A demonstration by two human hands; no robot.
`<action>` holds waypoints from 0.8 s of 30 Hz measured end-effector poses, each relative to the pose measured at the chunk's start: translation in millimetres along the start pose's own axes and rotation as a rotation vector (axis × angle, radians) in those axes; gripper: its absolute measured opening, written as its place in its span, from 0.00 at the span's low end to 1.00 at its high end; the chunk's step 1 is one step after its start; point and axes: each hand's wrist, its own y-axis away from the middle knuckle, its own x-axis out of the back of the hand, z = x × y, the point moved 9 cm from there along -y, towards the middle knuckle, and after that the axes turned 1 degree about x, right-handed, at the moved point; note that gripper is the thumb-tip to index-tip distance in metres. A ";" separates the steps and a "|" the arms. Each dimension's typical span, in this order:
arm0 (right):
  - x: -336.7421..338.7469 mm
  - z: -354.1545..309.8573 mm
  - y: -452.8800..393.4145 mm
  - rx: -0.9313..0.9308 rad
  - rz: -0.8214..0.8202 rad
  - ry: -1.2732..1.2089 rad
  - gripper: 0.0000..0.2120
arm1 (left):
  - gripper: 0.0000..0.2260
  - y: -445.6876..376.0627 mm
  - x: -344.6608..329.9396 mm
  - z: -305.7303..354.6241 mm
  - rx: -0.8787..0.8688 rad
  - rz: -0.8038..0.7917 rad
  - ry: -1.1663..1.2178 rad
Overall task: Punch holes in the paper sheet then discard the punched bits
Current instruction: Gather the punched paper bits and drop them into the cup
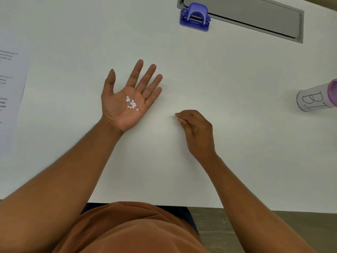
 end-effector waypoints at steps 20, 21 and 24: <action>83.1 64.5 27.7 -0.569 0.408 -0.784 0.09 | 0.28 75.7 -36.8 5.3 -0.287 0.092 -0.104; 83.1 61.0 30.7 -0.571 0.413 -0.777 0.09 | 0.28 69.4 -43.4 -0.2 -0.265 0.074 -0.111; 86.7 50.5 37.5 -0.559 0.435 -0.782 0.09 | 0.27 51.0 -59.0 -18.4 -0.226 0.059 -0.121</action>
